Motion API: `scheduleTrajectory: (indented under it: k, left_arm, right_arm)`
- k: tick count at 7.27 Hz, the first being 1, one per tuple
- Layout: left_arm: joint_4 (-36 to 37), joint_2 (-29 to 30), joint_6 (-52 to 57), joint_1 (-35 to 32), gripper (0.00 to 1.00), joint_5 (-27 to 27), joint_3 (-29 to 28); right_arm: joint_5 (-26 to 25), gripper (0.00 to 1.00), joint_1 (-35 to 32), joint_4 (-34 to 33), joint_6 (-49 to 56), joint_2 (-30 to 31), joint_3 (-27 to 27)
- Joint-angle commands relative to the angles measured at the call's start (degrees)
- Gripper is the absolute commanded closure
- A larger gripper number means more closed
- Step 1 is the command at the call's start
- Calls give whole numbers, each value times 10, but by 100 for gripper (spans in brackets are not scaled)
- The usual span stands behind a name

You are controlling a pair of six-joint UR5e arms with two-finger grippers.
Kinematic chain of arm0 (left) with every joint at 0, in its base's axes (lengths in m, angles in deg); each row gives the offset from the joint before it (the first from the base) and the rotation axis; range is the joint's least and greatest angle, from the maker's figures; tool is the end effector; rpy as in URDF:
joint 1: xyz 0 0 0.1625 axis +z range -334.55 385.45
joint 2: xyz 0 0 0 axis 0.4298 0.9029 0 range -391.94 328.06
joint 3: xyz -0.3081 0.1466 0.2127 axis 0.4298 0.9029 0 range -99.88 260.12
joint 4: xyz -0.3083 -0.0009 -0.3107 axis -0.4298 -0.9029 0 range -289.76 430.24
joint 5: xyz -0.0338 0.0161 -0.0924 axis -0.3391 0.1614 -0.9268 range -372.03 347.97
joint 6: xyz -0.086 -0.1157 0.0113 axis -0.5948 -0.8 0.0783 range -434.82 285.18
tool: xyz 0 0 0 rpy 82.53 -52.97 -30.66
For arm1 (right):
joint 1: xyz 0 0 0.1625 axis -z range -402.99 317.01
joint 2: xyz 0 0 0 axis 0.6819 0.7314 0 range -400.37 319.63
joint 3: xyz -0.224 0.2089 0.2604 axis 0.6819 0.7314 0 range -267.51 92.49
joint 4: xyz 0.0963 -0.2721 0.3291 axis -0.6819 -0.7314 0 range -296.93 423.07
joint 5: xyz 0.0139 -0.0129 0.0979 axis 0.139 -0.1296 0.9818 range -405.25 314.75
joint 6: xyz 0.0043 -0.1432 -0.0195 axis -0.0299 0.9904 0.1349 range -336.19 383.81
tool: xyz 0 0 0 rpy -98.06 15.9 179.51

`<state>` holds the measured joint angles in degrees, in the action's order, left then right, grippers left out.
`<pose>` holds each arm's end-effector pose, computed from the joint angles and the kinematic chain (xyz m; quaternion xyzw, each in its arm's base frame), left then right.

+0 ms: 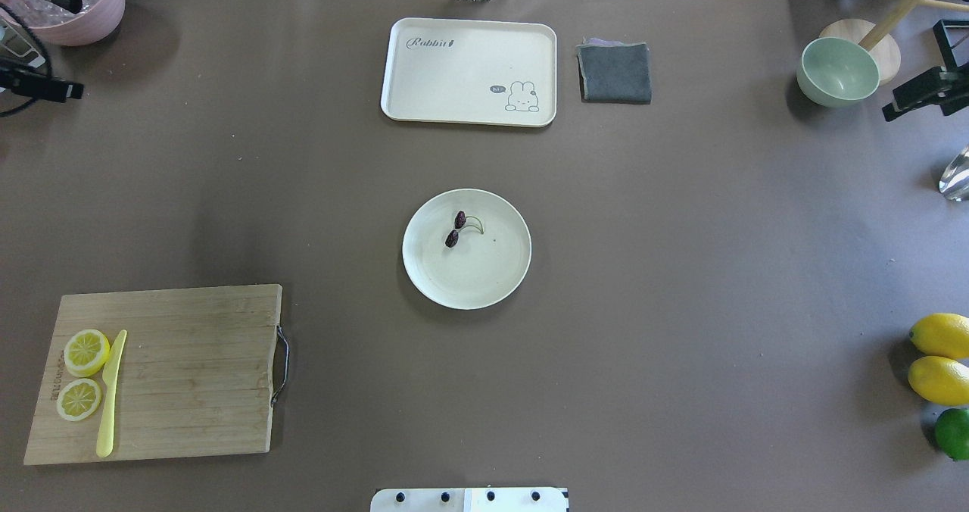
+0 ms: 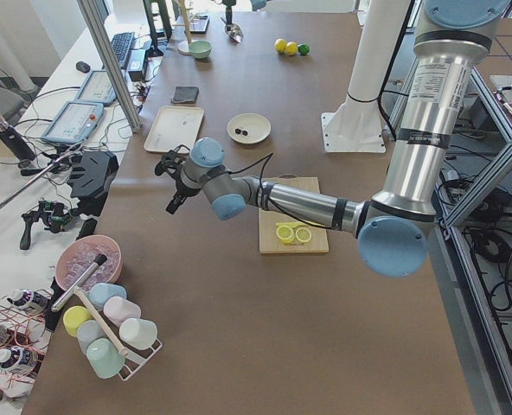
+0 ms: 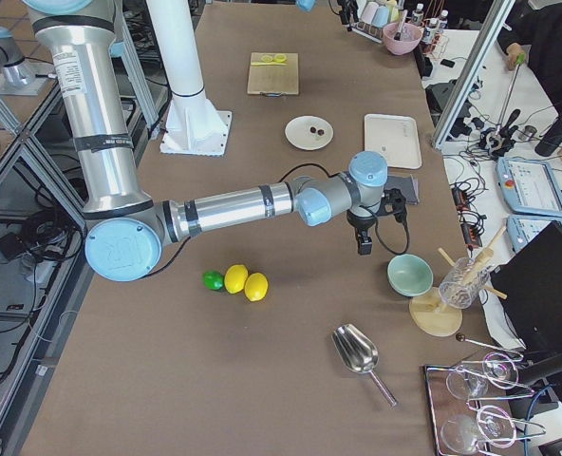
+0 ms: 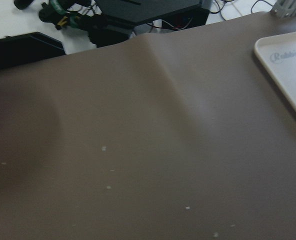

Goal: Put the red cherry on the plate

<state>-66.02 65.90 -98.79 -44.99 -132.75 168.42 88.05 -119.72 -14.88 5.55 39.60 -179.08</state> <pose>0.1544 -0.6123 0.5131 0.3073 0.3785 0.0835 0.8691 -0.1073 -0.6035 0.5309 0.0852 -0.3993 -0.0359 0.9121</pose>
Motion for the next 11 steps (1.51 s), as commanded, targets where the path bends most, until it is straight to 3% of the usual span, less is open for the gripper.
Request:
scheduleTrajectory:
  k: [1,2,3,5,7,9,11]
  left_arm:
    - [-1,-70,25,-42,2,7,-15]
    - [2,-72,25,-63,2,2,-43]
    - [11,-72,25,-84,2,-6,-48]
    - [102,-70,73,-165,2,-124,-45]
    - [204,-68,130,-215,2,-153,-17]
    - [339,-69,132,-211,2,-151,78]
    - [336,-88,136,-210,2,-146,81]
  right_arm:
    - [-40,1,-59,-84,104,8,2]
    - [-51,0,-79,-144,164,1,1]
    - [-51,1,-92,-158,182,6,-3]
    - [-47,1,-96,-154,182,35,-5]
    - [-44,0,-97,-153,178,48,-6]
    - [-44,0,-97,-153,176,49,-6]
    - [-42,1,-97,-153,175,49,-6]
